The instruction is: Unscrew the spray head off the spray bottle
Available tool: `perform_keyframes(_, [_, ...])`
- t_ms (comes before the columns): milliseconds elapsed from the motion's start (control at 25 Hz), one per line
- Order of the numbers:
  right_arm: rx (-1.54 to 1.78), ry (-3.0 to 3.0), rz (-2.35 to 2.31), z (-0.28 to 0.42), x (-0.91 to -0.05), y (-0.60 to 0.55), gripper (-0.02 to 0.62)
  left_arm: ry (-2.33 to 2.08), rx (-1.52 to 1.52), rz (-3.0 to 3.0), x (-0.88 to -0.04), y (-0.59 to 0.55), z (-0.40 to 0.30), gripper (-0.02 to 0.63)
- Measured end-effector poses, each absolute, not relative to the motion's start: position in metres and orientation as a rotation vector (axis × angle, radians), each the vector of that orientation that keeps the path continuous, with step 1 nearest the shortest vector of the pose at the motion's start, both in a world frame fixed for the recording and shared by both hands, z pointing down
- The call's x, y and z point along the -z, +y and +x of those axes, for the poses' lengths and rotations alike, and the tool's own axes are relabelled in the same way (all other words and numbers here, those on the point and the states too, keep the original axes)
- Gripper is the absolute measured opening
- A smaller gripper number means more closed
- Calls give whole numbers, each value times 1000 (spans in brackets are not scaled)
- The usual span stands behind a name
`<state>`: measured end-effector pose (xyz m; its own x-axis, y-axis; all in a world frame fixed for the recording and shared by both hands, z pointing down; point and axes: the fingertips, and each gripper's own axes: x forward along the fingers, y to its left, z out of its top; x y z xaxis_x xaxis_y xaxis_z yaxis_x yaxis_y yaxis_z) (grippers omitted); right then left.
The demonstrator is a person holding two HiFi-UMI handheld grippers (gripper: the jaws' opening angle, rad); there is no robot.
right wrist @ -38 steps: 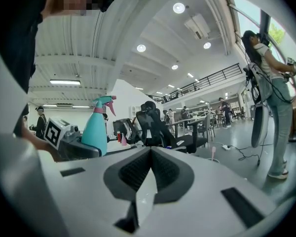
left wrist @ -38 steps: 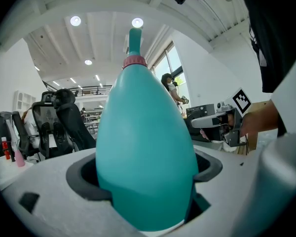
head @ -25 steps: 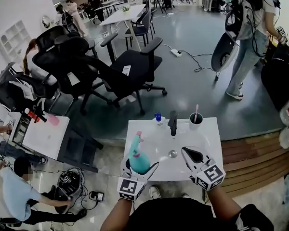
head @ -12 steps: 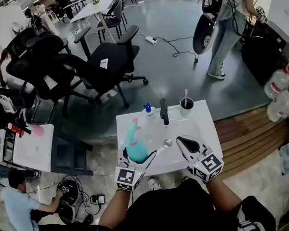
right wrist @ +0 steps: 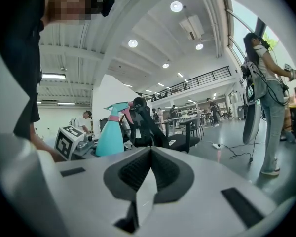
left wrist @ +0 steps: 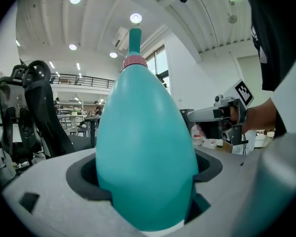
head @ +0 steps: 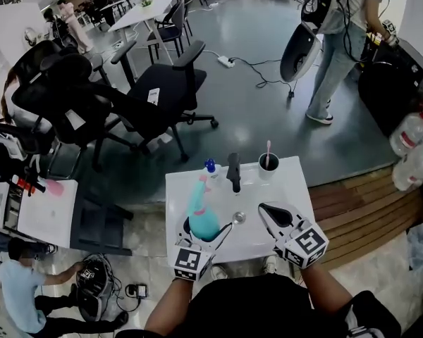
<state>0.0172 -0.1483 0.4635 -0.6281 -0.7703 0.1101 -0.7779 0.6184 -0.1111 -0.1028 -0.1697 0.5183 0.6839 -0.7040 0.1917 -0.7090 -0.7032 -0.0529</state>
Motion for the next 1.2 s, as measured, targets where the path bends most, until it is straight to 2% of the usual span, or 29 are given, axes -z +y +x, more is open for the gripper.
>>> perform_keyframes(280, [-234, -2869, 1236, 23, -450, -146, 9, -1215, -348, 2868, -524, -168, -75, 474])
perform_keyframes(440, [-267, -2928, 1144, 17, -443, -143, 89, -1219, -382, 2867, -528, -168, -62, 474])
perform_keyframes(560, [-330, -2995, 1063, 10, -434, -140, 124, -1224, -406, 2865, -531, -169, -56, 474])
perform_keyframes(880, [-389, -3048, 926, -11, -425, -144, 166, -1205, -450, 2878, -540, -172, -35, 474])
perform_keyframes(1200, [-425, -3052, 885, -23, -423, -152, 181, -1182, -493, 2912, -546, -173, -23, 474])
